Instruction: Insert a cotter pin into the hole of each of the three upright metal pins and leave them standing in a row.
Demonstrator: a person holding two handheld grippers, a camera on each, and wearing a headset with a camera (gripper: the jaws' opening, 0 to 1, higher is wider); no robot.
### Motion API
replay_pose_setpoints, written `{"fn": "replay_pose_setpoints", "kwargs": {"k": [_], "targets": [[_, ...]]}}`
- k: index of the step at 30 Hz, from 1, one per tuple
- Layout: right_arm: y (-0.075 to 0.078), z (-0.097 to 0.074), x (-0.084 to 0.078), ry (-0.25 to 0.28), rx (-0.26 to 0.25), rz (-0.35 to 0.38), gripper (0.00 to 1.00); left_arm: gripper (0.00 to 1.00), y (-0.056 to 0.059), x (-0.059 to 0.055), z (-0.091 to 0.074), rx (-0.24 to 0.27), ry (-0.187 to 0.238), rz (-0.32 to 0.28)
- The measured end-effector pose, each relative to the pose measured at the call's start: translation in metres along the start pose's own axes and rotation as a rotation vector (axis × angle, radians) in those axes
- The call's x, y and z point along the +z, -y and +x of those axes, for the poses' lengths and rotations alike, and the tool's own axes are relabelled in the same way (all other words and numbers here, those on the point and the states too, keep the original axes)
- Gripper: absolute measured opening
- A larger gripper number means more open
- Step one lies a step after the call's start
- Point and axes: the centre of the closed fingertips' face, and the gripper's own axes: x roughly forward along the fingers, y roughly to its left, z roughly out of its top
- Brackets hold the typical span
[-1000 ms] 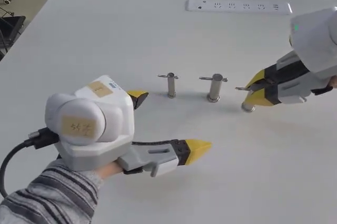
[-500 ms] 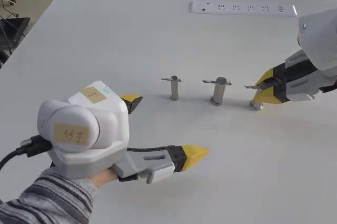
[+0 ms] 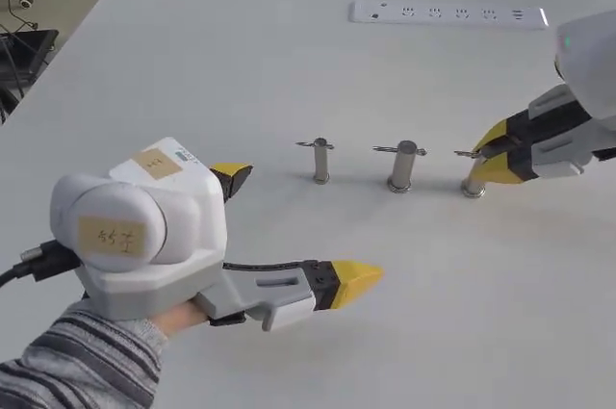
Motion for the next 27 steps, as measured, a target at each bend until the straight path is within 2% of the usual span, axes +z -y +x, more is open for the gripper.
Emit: {"fn": "replay_pose_setpoints", "kwargs": {"k": [14, 18, 19, 23, 27], "targets": [[0.002, 0.001, -0.001, 0.012, 0.029, -0.001, 0.09, 0.99, -0.002, -0.002, -0.001, -0.004, -0.023, -0.003], [0.002, 0.001, -0.001, 0.018, 0.025, -0.029, 0.10, 0.99, -0.001, -0.002, -0.001, -0.006, -0.027, -0.005], [0.003, 0.001, 0.000, 0.026, 0.019, -0.046, 0.12, 0.99, -0.002, -0.002, 0.000, -0.006, -0.029, -0.004], [0.005, -0.002, 0.004, 0.042, -0.017, -0.039, 0.26, 0.99, -0.002, -0.002, 0.000, -0.007, -0.030, -0.002], [0.008, -0.008, 0.006, 0.057, -0.056, -0.015, 0.30, 0.99, -0.003, 0.000, 0.001, -0.010, -0.030, -0.006]]}}
